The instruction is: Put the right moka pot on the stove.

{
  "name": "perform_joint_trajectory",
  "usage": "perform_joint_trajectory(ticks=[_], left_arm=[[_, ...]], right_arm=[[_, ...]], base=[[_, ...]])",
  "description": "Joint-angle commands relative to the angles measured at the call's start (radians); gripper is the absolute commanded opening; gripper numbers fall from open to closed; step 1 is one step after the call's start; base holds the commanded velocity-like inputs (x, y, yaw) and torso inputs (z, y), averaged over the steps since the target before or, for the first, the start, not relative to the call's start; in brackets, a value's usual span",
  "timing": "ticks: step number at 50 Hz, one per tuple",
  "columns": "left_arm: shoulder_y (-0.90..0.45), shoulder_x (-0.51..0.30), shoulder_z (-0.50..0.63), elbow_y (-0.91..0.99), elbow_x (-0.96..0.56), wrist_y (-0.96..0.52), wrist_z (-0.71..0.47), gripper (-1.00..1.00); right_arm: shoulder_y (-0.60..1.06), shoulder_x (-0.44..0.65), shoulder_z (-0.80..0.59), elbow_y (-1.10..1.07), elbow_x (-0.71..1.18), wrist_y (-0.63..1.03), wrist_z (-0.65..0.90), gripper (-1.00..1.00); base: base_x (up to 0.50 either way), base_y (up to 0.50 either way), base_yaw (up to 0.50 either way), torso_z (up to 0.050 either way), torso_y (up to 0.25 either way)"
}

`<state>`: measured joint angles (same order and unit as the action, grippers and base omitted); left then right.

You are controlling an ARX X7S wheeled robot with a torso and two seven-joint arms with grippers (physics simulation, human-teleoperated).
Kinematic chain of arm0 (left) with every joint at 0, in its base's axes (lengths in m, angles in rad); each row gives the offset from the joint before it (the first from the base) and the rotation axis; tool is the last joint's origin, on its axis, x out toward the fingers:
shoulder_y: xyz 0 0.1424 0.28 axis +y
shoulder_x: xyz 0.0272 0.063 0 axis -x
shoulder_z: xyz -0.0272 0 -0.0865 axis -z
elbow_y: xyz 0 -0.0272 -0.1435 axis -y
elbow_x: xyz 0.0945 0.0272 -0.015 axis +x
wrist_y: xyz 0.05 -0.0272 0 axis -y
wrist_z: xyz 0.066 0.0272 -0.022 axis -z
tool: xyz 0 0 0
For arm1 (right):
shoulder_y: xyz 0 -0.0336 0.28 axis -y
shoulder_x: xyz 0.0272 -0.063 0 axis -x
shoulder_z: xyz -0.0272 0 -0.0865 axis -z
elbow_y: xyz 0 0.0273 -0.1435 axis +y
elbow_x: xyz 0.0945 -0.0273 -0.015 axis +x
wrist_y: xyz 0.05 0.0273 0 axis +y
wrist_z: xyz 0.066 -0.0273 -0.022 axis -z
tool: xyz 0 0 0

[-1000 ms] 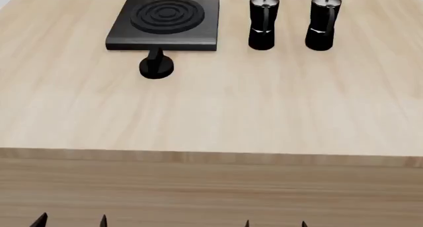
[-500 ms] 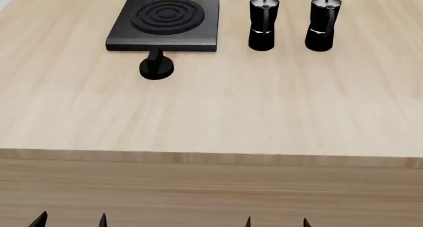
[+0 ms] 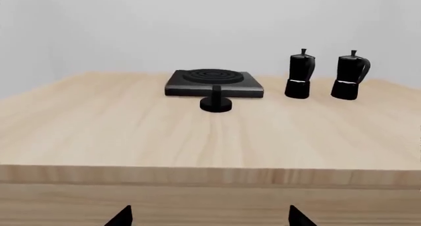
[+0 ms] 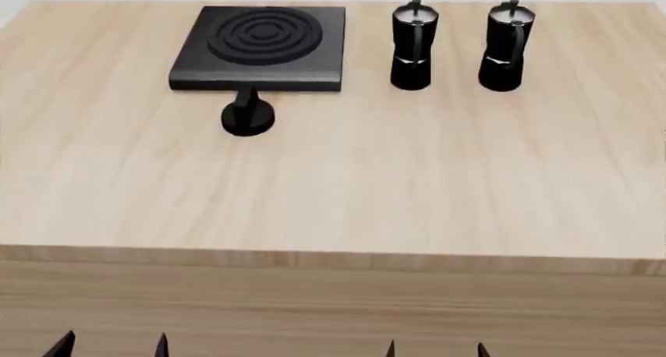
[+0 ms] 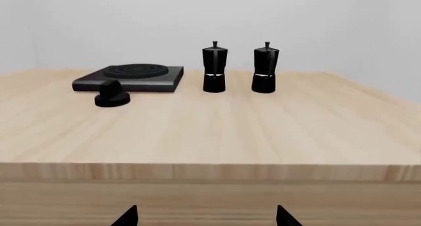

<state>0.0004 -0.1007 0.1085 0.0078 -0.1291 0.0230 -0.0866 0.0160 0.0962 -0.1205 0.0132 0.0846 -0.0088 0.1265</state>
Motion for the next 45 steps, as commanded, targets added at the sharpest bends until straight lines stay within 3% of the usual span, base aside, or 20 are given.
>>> perform_joint_trajectory(ticks=[1, 29, 45], left_arm=[[0.003, -0.011, 0.013, 0.003, -0.012, 0.017, -0.012, 1.00], [-0.003, -0.034, 0.035, -0.002, -0.054, 0.022, -0.024, 1.00], [-0.007, -0.043, 0.051, -0.010, -0.044, 0.027, -0.048, 1.00]], right_arm=[[-0.003, 0.013, -0.014, 0.007, 0.014, -0.011, 0.009, 1.00], [0.006, 0.034, -0.043, 0.030, 0.028, -0.033, 0.034, 1.00], [0.012, 0.042, -0.057, 0.042, 0.030, -0.040, 0.051, 1.00]], base=[[0.00, 0.00, 0.00, 0.041, 0.000], [0.00, 0.00, 0.00, 0.050, 0.024], [0.27, 0.00, 0.00, 0.000, 0.000]])
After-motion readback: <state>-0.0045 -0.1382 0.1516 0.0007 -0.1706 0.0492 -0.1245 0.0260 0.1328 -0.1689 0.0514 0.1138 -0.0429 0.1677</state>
